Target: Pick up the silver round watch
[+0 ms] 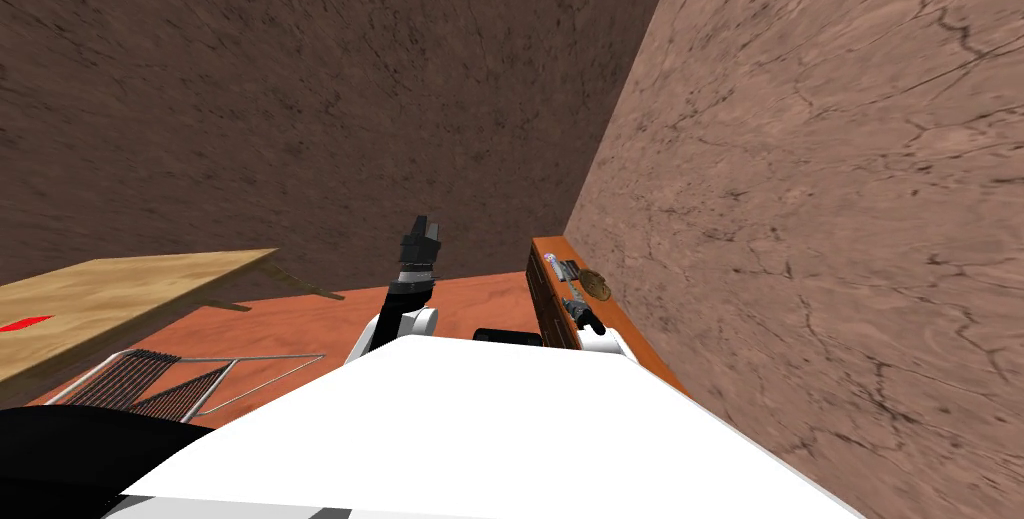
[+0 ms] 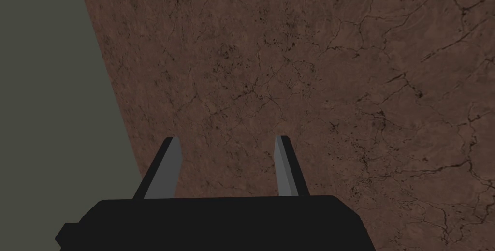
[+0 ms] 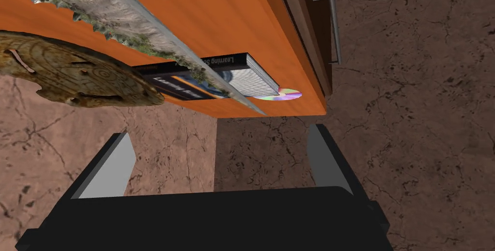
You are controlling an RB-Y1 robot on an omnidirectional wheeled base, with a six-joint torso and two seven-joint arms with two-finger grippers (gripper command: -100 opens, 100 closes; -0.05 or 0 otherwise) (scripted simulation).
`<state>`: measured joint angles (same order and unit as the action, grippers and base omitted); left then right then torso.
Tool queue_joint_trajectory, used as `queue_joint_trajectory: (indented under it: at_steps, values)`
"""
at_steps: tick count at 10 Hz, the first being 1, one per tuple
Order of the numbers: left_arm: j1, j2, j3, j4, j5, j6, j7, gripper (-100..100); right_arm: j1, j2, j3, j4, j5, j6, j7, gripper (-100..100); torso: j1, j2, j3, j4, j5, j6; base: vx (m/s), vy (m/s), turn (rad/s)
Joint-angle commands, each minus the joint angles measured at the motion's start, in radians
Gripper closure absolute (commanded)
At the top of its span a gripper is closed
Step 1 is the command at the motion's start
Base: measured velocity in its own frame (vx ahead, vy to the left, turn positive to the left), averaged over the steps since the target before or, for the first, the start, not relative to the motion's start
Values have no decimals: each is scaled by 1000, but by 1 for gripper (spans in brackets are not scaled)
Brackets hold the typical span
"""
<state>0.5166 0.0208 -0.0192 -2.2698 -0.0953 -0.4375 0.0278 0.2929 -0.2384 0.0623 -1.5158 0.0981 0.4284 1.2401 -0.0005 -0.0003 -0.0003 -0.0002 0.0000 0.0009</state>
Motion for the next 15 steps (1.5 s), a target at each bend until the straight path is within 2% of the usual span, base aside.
queue_joint_trajectory:
  at_steps: [1,2,3,5,6,9,10,13,15]
  values:
    - [0,0,0,0,0,0,0,0,-9,-2,2,18,2,18,32,-100,0,0,0,0,0,0,-2,-25,84]
    - [0,0,0,0,0,0,0,0,-19,-4,7,46,10,47,70,-100,0,0,0,0,0,0,-4,-25,141]
    - [0,0,0,0,0,0,0,0,-19,-4,7,46,10,47,75,-100,0,0,0,0,0,0,-1,-24,59]
    - [0,0,0,0,0,0,0,0,-39,-7,17,98,24,100,142,-100,0,0,0,0,0,0,-3,-31,155]
    - [0,0,0,0,0,0,0,0,-39,-7,17,98,24,100,156,-100,-1,0,0,0,0,0,-4,-30,53]
    - [0,0,0,0,0,0,0,0,-63,-11,30,164,45,164,249,-100,0,0,0,0,0,0,-12,-29,136]
    - [0,0,0,0,0,0,0,0,-63,-11,30,164,45,164,257,-100,0,1,0,0,0,0,-7,-23,42]
    - [0,0,0,0,0,0,0,0,-78,-15,41,213,60,208,329,-100,0,0,0,0,0,0,-10,-20,99]
    - [0,0,0,0,0,0,0,0,-82,-16,46,235,67,226,358,-100,0,1,0,0,0,1,-11,-19,49]
